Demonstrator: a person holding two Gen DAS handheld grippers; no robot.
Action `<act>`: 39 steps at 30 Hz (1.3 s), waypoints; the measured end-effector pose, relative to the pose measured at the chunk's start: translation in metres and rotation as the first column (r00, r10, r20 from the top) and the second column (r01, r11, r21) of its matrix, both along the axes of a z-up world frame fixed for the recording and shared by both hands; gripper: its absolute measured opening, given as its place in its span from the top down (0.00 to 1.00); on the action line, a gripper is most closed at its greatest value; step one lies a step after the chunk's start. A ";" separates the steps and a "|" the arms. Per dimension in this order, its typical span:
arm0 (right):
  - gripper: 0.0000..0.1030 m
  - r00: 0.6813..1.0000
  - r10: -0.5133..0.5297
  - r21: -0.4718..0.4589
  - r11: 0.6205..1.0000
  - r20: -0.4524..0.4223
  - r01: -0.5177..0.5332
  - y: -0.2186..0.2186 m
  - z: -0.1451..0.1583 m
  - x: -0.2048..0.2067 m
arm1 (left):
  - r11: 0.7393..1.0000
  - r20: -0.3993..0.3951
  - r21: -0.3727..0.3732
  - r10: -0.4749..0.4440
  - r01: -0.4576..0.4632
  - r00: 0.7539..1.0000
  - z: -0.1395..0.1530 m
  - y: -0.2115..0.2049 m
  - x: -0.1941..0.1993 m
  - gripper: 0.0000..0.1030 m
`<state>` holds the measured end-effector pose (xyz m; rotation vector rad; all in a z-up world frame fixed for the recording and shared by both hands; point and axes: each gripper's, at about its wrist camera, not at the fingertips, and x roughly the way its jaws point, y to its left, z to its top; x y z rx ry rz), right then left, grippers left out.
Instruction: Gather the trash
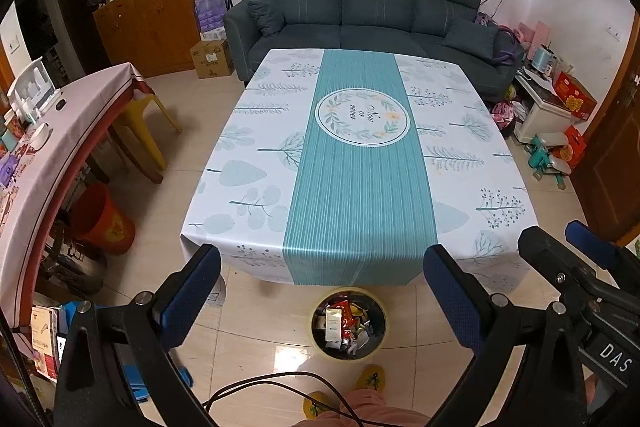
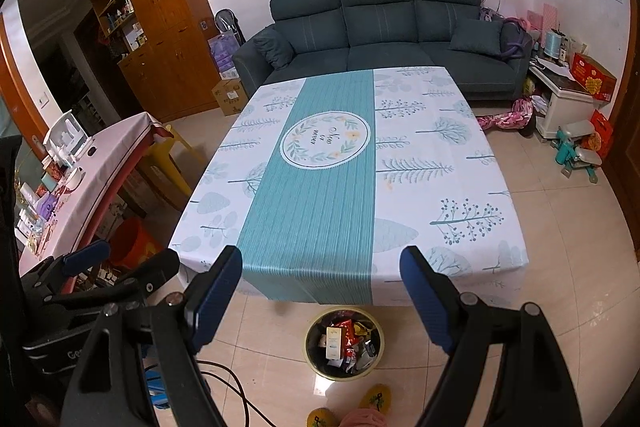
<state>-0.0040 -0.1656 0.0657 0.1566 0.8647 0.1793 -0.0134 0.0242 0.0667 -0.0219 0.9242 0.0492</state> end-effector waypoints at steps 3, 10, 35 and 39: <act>0.21 1.000 0.001 0.000 1.000 0.001 -0.001 0.001 0.000 0.001 | 1.000 -0.001 0.000 0.000 0.000 1.000 0.000 0.000 0.000 0.03; 0.21 1.000 0.002 -0.001 1.000 -0.001 -0.002 0.001 0.000 0.001 | 1.000 -0.001 0.001 0.000 0.000 1.000 0.000 0.000 0.000 0.03; 0.21 1.000 0.003 -0.002 1.000 -0.001 -0.003 0.004 0.001 0.003 | 1.000 -0.005 0.001 0.007 -0.007 1.000 0.001 0.006 0.001 0.03; 0.21 1.000 0.004 -0.001 1.000 -0.002 -0.004 0.004 0.000 0.003 | 1.000 -0.005 0.001 0.006 -0.006 1.000 0.001 0.007 0.001 0.03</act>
